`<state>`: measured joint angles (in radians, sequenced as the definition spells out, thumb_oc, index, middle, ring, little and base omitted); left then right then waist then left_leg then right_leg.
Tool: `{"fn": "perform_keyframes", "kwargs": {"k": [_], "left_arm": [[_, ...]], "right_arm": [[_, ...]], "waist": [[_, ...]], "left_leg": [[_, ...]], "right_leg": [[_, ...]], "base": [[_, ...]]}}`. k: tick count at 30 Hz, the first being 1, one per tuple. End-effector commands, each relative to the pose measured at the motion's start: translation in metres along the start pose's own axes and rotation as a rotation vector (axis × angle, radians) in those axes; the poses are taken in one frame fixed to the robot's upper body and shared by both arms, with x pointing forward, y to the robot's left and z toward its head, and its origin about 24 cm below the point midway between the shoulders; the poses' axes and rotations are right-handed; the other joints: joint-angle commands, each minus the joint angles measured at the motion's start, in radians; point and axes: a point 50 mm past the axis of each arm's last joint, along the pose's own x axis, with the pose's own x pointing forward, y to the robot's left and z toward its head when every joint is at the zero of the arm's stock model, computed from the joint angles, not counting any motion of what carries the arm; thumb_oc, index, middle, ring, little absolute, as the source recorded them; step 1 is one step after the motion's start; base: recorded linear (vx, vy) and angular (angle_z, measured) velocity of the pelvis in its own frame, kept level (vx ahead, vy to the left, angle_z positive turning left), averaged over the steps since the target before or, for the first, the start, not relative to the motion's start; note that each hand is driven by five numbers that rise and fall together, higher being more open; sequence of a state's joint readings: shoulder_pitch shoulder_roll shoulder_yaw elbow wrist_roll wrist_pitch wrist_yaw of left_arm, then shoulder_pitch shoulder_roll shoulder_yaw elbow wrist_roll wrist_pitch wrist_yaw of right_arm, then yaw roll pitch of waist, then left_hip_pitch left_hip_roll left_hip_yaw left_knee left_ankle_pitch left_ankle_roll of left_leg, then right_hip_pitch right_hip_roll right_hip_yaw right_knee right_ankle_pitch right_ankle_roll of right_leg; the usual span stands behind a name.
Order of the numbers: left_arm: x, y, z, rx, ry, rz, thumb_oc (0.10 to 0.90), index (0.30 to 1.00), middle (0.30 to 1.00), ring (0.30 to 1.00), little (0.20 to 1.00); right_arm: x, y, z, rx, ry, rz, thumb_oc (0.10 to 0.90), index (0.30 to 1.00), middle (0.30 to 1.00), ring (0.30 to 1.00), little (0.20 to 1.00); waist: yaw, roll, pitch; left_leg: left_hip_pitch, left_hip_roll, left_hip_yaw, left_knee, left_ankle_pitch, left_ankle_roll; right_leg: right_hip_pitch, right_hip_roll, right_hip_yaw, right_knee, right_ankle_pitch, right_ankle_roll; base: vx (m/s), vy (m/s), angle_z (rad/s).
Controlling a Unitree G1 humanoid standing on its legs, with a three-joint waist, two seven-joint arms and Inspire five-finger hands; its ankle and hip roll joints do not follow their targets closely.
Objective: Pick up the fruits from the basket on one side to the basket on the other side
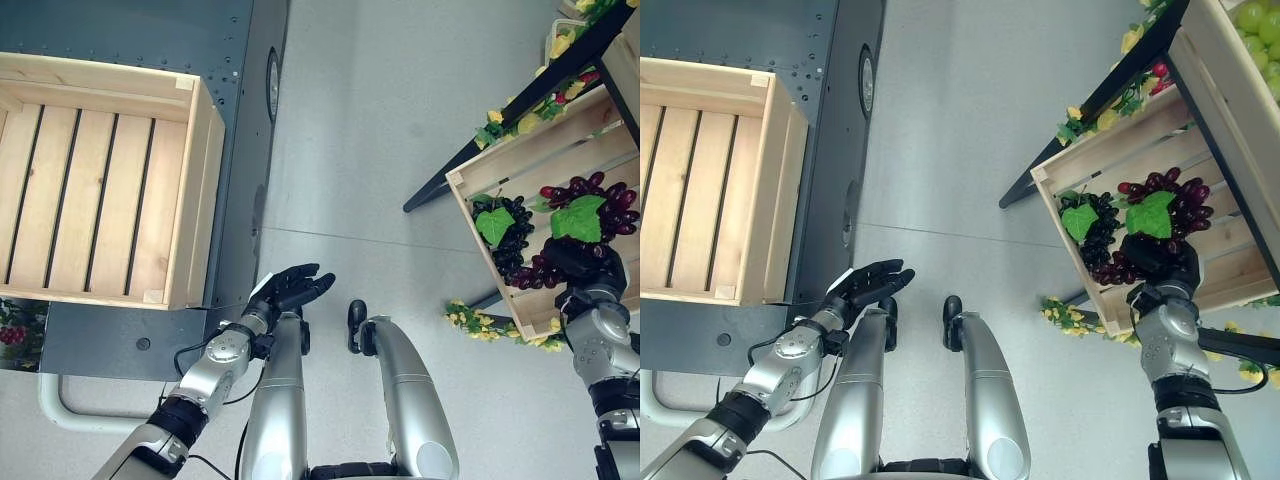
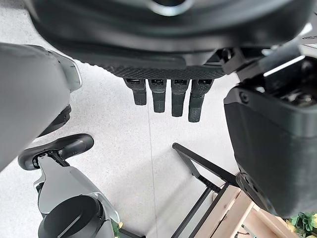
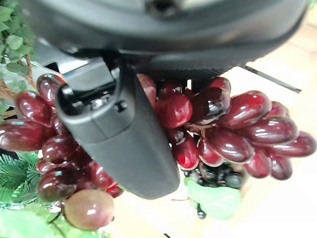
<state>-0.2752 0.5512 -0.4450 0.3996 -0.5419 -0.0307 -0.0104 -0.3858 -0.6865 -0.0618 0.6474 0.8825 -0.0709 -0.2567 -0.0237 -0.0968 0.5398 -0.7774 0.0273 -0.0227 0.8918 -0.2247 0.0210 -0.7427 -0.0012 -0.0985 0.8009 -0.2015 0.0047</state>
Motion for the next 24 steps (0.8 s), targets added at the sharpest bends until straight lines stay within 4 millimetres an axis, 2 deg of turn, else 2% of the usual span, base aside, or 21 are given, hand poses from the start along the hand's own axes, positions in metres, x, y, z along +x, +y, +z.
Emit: {"fn": "perform_keyframes", "kwargs": {"k": [1,5,6,10,17,24], "left_arm": [[-0.004,-0.015,0.026,0.034,-0.150,-0.099,0.800,0.900,0.900,0.900,0.900],[-0.004,-0.014,0.030,0.032,-0.151,-0.096,0.800,0.900,0.900,0.900,0.900],[-0.003,-0.015,0.030,0.032,-0.150,-0.096,0.800,0.900,0.900,0.900,0.900],[-0.003,-0.014,0.028,0.040,-0.137,-0.094,0.800,0.900,0.900,0.900,0.900],[-0.006,-0.011,0.023,0.037,-0.129,-0.089,0.800,0.900,0.900,0.900,0.900],[-0.004,-0.013,0.027,0.022,-0.146,-0.081,0.800,0.900,0.900,0.900,0.900]], "right_arm": [[0.010,-0.033,0.080,0.070,-0.248,-0.129,0.400,0.300,0.300,0.300,0.300],[0.011,-0.040,0.084,0.061,-0.242,-0.164,0.400,0.300,0.300,0.300,0.300],[0.012,-0.040,0.084,0.048,-0.235,-0.167,0.800,0.900,0.900,0.900,0.900],[0.013,-0.043,0.086,0.043,-0.223,-0.183,0.800,0.900,0.900,0.900,0.900],[0.013,-0.051,0.077,0.014,-0.170,-0.250,0.800,0.900,0.900,0.900,0.900],[0.014,-0.057,0.072,0.004,-0.134,-0.291,0.800,0.900,0.900,0.900,0.900]], "waist": [[0.020,-0.041,-0.027],[0.025,-0.044,-0.028],[0.025,-0.043,-0.028],[0.028,-0.045,-0.024],[0.031,-0.044,-0.023],[0.033,-0.044,-0.021]], "left_leg": [[0.070,-0.039,0.055,0.047,-0.149,0.042],[0.070,-0.038,0.051,0.054,-0.155,0.042],[0.071,-0.037,0.050,0.054,-0.156,0.041],[0.072,-0.040,0.047,0.057,-0.158,0.042],[0.080,-0.042,0.046,0.040,-0.154,0.043],[0.095,-0.042,0.046,0.024,-0.156,0.044]], "right_leg": [[0.092,0.001,-0.048,0.068,-0.022,-0.034],[0.094,-0.003,-0.054,0.077,-0.026,-0.031],[0.095,-0.004,-0.055,0.077,-0.027,-0.031],[0.095,-0.006,-0.056,0.081,-0.027,-0.030],[0.101,-0.004,-0.053,0.067,-0.025,-0.030],[0.114,-0.002,-0.052,0.054,-0.027,-0.031]], "base": [[0.00,0.000,0.00],[0.02,-0.010,0.05],[0.02,0.001,0.09],[0.01,0.002,0.05],[0.00,0.000,0.00],[0.00,0.000,0.00]]}}
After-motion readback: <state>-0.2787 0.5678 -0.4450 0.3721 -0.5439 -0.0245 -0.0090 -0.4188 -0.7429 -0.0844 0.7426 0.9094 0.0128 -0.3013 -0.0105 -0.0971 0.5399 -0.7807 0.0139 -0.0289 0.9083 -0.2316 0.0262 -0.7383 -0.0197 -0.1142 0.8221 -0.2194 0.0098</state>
